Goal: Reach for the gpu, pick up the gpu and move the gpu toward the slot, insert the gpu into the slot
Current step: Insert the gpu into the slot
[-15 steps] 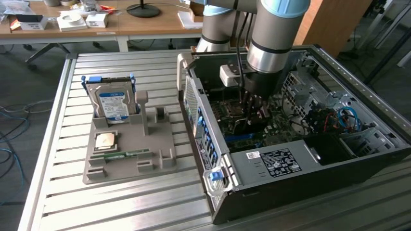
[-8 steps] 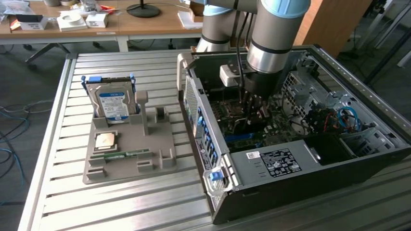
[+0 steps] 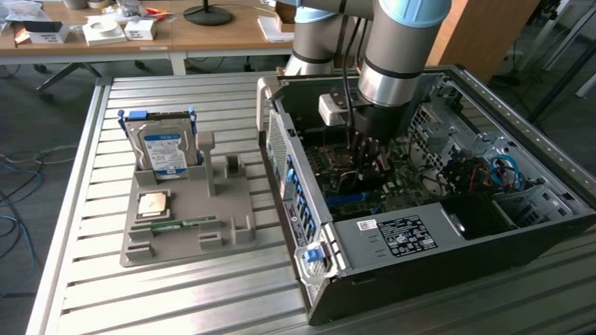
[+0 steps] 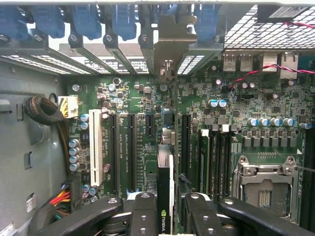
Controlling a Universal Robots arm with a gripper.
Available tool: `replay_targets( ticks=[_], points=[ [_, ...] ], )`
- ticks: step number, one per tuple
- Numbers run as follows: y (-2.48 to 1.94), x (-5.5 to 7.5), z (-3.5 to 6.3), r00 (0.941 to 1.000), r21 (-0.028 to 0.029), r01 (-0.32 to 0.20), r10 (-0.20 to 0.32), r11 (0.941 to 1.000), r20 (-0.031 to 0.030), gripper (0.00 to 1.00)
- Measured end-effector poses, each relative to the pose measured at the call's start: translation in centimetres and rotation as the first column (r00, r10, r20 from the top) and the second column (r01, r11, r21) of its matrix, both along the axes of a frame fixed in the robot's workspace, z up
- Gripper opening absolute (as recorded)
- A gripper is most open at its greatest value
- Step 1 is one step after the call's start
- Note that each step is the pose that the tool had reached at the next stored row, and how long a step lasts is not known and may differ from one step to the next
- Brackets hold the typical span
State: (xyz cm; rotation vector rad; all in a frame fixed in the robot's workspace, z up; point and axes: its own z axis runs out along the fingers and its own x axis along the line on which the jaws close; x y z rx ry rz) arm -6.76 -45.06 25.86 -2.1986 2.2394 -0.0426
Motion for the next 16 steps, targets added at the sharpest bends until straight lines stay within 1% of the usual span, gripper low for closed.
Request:
replay_targets(
  ticks=[1, 8, 12, 16],
  points=[
    [0.00, 0.00, 0.00, 1.0000, 0.0015, 0.000, 0.000, 1.0000, 0.0001, 0.27],
    [-0.06, 0.00, 0.00, 1.0000, 0.0028, 0.000, 0.000, 1.0000, 0.0001, 0.27],
    [-0.12, 0.00, 0.00, 1.0000, 0.0081, 0.000, 0.000, 1.0000, 0.0005, 0.27],
    [-0.21, 0.00, -0.01, 1.0000, 0.0086, 0.000, 0.000, 1.0000, 0.0005, 0.27]
  ],
)
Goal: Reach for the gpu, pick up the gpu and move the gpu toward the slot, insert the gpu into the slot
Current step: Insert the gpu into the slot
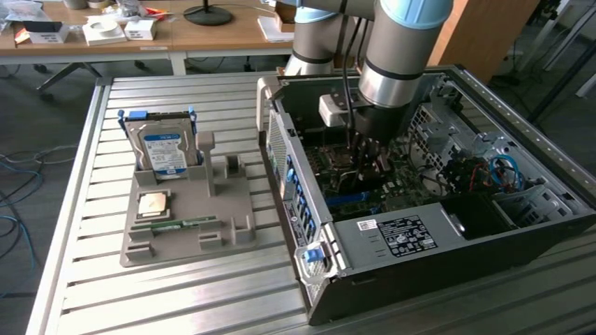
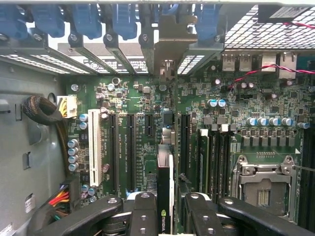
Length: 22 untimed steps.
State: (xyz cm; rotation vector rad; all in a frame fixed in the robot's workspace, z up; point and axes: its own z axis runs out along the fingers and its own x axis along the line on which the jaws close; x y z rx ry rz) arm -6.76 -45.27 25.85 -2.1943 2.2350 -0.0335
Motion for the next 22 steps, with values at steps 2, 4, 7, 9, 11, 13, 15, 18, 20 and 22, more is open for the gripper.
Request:
replay_targets(
  ticks=[2, 4, 7, 9, 11, 13, 15, 18, 20, 22],
  points=[
    [-0.04, 0.00, 0.00, 1.0000, 0.0000, 0.000, 0.000, 1.0000, 0.0000, 0.27],
    [-0.08, 0.00, 0.00, 1.0000, 0.0000, 0.000, 0.000, 1.0000, -0.0001, 0.27],
    [-0.14, 0.03, 0.00, 1.0000, 0.0002, 0.000, 0.000, 1.0000, -0.0001, 0.27],
    [-0.15, 0.06, 0.00, 1.0000, 0.0003, 0.000, 0.000, 1.0000, 0.0000, 0.27],
    [-0.16, 0.10, 0.00, 1.0000, 0.0002, 0.000, 0.000, 1.0000, 0.0000, 0.27],
    [-0.18, 0.09, 0.00, 1.0000, 0.0002, 0.000, 0.000, 1.0000, -0.0001, 0.27],
    [-0.21, 0.10, 0.00, 1.0000, 0.0002, 0.000, 0.000, 1.0000, -0.0001, 0.27],
    [-0.24, 0.10, 0.00, 1.0000, 0.0002, 0.000, 0.000, 1.0000, 0.0000, 0.27],
    [-0.25, 0.10, -0.01, 1.0000, 0.0002, 0.000, 0.000, 1.0000, -0.0001, 0.27],
    [-0.25, 0.10, -0.05, 1.0000, 0.0001, 0.000, 0.000, 1.0000, -0.0001, 0.27]
  ],
)
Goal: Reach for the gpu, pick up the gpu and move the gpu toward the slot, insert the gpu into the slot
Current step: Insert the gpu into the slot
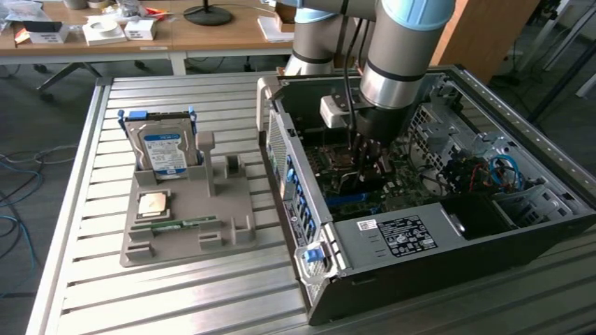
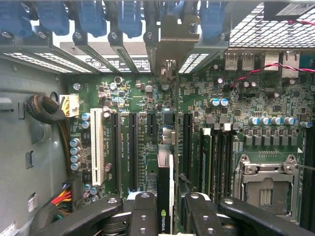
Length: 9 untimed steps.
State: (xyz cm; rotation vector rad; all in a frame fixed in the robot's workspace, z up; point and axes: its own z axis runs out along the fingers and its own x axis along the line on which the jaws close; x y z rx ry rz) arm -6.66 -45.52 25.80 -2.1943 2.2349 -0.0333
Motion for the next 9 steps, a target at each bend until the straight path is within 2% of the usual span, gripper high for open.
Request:
replay_targets(
  ticks=[9],
  points=[
    [0.00, 0.00, -0.18, 1.0000, -0.0003, 0.000, 0.000, 1.0000, -0.0001, 0.27]
  ],
)
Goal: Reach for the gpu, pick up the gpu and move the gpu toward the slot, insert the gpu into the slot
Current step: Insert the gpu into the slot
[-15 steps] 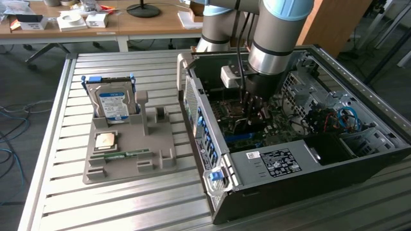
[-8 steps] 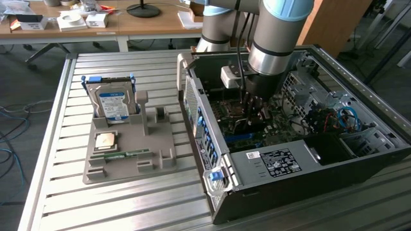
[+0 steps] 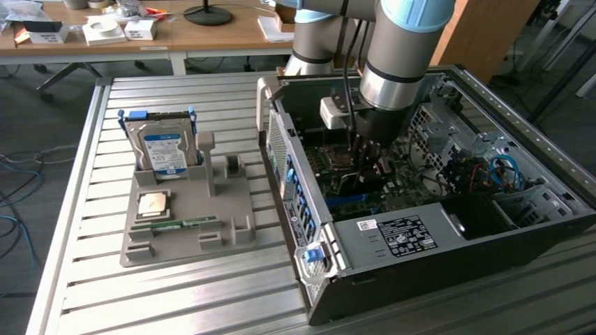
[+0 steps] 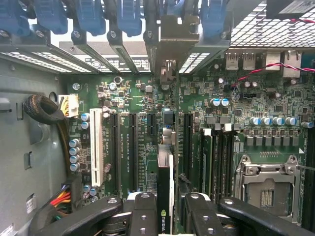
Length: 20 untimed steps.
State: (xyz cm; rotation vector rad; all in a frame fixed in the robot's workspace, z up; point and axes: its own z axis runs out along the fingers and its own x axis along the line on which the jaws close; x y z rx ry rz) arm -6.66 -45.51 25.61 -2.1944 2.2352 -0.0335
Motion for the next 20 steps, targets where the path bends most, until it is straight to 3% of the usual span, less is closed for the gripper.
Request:
replay_targets(
  ticks=[20],
  points=[
    [0.01, 0.00, -0.24, 1.0000, 0.0003, 0.000, 0.000, 1.0000, 0.0001, 0.27]
  ],
)
